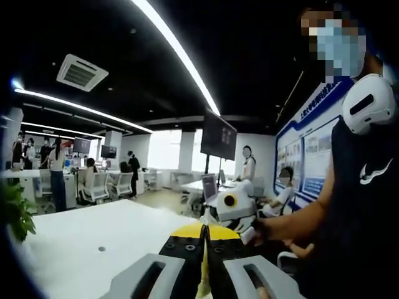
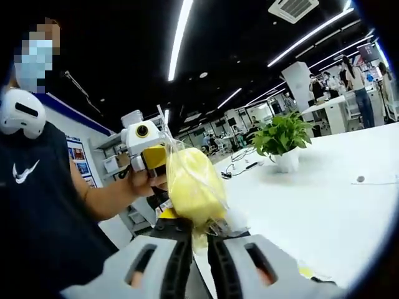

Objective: Compare the silicone blocks by pressing each to a similar depth, holding the contact briefly, and releasing to observe deformation and rebound differences across the visible hardness samples.

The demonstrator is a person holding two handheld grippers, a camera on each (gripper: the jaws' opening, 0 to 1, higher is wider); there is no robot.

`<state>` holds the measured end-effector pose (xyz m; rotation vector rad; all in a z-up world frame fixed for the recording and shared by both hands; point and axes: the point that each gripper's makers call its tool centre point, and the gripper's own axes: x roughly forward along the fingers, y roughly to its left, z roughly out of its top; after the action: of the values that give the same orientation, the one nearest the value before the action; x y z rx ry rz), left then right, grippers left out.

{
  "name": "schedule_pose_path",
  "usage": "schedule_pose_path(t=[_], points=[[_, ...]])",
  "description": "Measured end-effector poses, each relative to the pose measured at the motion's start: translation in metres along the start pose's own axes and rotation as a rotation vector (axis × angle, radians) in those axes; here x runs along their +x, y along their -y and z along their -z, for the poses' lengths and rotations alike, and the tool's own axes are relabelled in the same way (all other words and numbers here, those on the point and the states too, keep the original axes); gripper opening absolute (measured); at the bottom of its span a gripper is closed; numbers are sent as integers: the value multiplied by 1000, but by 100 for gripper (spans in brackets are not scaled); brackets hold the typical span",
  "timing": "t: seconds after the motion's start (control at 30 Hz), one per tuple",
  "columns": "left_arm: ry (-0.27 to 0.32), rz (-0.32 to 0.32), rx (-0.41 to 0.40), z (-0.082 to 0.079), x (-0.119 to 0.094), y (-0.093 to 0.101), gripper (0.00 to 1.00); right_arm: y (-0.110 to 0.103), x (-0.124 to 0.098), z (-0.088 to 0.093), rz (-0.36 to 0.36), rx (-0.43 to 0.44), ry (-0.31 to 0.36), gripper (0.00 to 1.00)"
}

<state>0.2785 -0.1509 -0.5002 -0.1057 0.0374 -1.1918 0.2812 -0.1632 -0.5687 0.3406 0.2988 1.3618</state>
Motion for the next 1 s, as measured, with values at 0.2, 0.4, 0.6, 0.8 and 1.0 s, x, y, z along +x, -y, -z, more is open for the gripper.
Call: schedule_pose_path(t=[0.2, 0.4, 0.6, 0.8, 1.0], points=[[-5, -1, -2, 3, -2, 0, 0, 0, 1, 2, 3, -4, -2, 3], [-11, -2, 27, 4, -2, 1, 2, -1, 2, 4, -3, 9, -14, 3], [-14, -22, 21, 5, -3, -1, 0, -2, 3, 4, -1, 0, -23, 4], [-17, -39, 26, 5, -4, -1, 0, -2, 4, 4, 3, -53, -7, 7], [2, -47, 16, 0, -6, 0, 0, -4, 6, -2, 2, -156, 32, 10]])
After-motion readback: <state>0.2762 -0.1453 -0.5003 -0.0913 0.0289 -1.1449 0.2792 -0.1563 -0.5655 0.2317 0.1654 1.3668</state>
